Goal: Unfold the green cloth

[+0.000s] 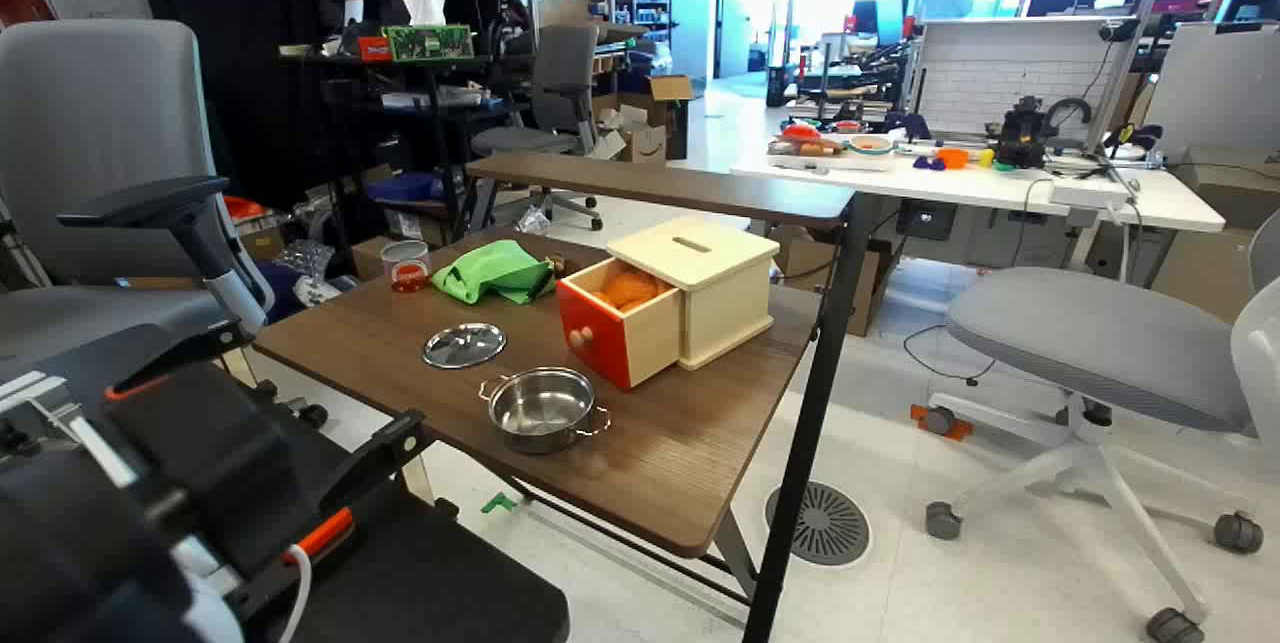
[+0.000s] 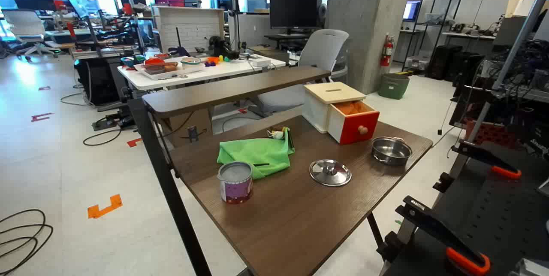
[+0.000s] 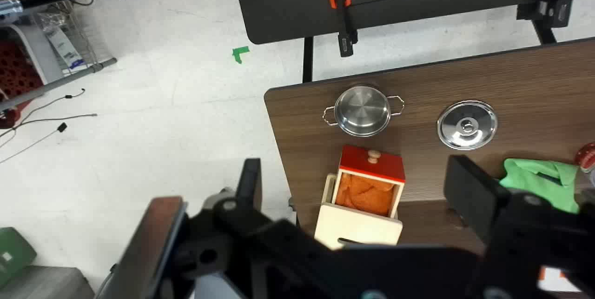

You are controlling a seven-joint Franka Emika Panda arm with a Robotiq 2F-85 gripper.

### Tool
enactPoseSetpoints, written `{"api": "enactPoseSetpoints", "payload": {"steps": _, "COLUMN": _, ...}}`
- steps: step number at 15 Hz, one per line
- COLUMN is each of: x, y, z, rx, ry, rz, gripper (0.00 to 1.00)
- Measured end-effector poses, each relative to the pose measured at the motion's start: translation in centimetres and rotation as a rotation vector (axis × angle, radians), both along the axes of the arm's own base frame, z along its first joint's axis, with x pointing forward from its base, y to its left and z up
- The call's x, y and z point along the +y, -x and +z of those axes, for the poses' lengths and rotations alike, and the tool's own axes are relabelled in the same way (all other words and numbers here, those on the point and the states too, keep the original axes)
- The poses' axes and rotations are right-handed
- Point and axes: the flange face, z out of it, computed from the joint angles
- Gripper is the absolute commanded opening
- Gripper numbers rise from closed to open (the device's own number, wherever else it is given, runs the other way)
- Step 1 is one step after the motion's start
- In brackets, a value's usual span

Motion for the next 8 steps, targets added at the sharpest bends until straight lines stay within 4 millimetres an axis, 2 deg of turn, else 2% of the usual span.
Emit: {"api": "enactPoseSetpoints", "payload": {"steps": 8, "x": 0.01, "y": -0.05, "z": 0.32, "rx": -0.007, "ry": 0.001, "rz": 0.0, "gripper": 1.0}}
